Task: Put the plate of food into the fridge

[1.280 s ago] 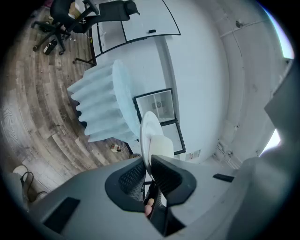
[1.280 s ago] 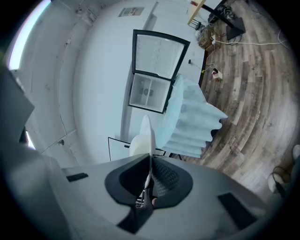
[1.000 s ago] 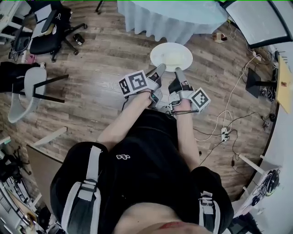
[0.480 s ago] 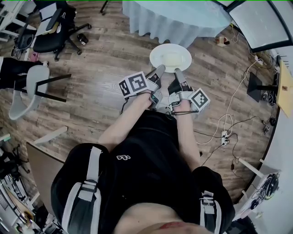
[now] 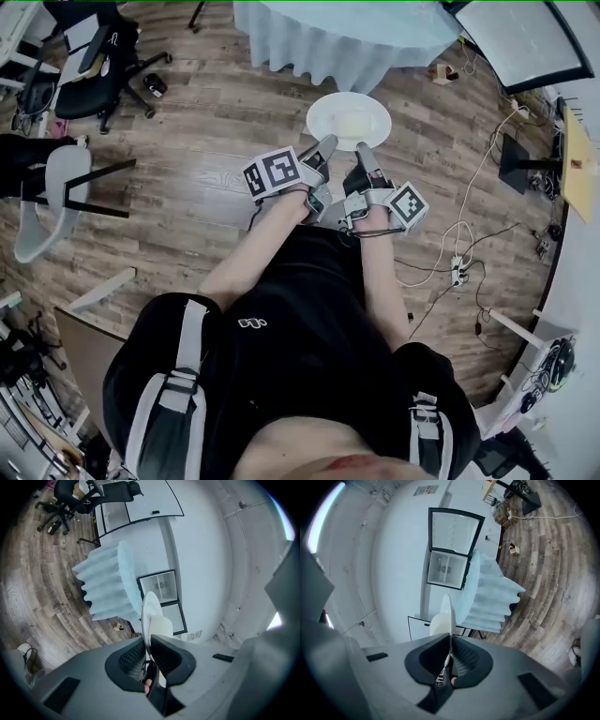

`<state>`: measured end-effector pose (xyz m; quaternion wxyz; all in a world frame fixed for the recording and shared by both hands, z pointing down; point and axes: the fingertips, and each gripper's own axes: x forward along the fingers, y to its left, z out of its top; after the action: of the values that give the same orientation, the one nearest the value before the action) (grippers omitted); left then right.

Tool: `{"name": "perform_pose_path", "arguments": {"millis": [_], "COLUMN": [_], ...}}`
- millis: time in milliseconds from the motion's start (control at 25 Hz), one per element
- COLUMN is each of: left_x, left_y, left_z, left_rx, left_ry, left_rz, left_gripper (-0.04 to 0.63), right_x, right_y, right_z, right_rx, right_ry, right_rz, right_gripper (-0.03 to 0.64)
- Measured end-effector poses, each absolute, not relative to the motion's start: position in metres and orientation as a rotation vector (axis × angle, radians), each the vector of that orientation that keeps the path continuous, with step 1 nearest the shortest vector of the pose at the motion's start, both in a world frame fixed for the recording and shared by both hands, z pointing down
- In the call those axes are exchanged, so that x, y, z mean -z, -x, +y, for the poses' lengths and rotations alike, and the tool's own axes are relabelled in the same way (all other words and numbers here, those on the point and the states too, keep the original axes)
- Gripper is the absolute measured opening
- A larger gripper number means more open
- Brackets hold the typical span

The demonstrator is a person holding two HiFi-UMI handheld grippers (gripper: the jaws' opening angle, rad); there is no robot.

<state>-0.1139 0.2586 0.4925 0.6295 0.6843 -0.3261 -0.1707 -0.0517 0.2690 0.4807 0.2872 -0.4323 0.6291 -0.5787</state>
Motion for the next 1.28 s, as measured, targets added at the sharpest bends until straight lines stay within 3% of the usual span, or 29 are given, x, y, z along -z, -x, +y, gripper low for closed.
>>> {"name": "perform_pose_path", "arguments": {"millis": [520,1280], "left_x": [-0.524,-0.513], "left_y": [0.051,-0.04], "left_z": [0.229,0.077], "left_rx": [0.299,0.276], "left_ry": [-1.516,-1.556], "left_rz": [-0.686,-0.779], "left_gripper": [0.037,0.04], "right_x": [-0.51,-0.507], "right_y": [-0.009,-0.104], "right_z": [0.243,0.088], "right_rx": [1.592,1.613], "right_ry": [1.247,1.144], "right_rz": [1.6,1.611], "right_gripper": [0.021,0.021]}}
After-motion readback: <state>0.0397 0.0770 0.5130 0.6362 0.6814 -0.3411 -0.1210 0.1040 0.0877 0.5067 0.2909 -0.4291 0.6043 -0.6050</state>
